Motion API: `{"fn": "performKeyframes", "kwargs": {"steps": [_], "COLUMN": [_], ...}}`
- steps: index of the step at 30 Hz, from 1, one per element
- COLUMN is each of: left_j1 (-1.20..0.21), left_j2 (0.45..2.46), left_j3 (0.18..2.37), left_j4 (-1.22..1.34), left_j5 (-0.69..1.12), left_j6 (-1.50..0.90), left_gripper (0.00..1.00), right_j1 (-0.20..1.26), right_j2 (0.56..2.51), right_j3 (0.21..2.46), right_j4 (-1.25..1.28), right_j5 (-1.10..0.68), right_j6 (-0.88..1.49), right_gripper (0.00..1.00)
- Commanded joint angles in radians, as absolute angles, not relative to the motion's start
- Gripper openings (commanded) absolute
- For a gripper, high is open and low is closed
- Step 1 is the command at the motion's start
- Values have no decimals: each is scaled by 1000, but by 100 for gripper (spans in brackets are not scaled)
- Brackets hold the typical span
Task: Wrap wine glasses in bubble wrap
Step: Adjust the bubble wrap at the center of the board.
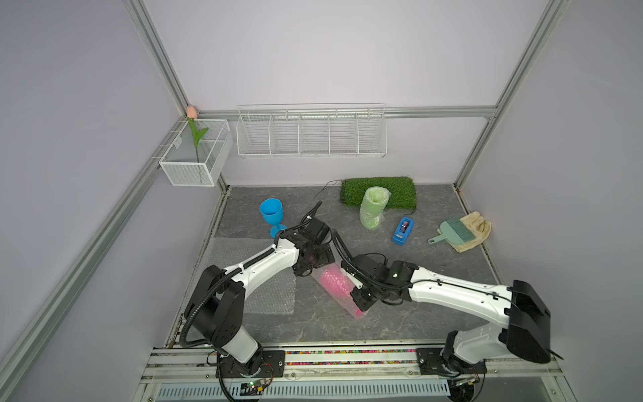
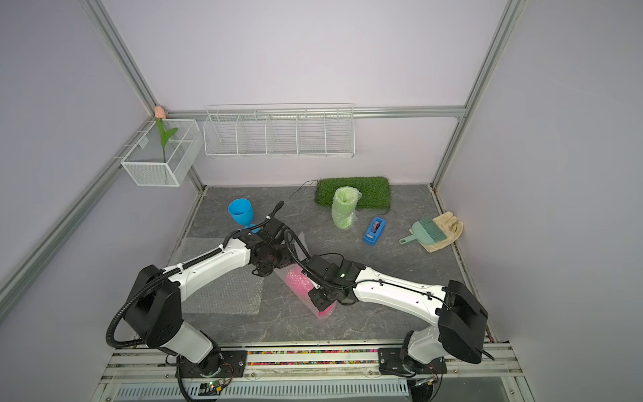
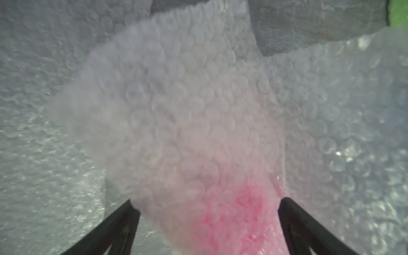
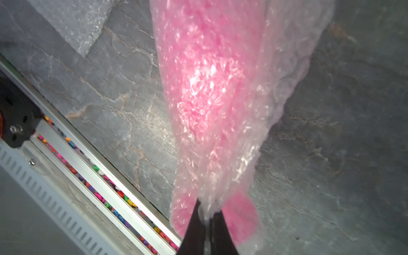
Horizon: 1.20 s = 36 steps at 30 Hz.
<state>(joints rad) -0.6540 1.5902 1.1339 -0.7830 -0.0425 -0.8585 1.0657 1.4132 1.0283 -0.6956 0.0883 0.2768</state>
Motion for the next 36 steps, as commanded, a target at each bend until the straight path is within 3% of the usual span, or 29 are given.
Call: {"fn": "performKeyframes", "kwargs": {"steps": [1,11,18,26,31,33,36], "left_j1": [-623,-529,-494,-506,-615,-661,-715], "left_j2": [1583,1614,1547,1315,1282,1275,1272], "left_j3": [1100,974,1028,1096,1142,1143,1125], "left_j4": [-859,-798,-911,-860,-847,-853,-847], "left_j5": [-101,-22,-118,30,139,200,257], "left_j6": [-817,-747,-672,-208,123,275,465], "left_gripper": [99,96,94,77,64,64,74], "right_j1": [1043,951,906,892,879,866,845], "right_j2": [1346,1223,1191,1171,1173,1176,1177], "right_j3": [991,891,885,885,885,885,885], "right_j4": [-728,-678,-676,-640,-640,-648,-657], "right_j5": [135,43,54,-16,-64,-83,-114], "right_j6": [63,-179,-262,-425,-523,-547,-571], "right_gripper": [7,7,7,7,7,7,7]}}
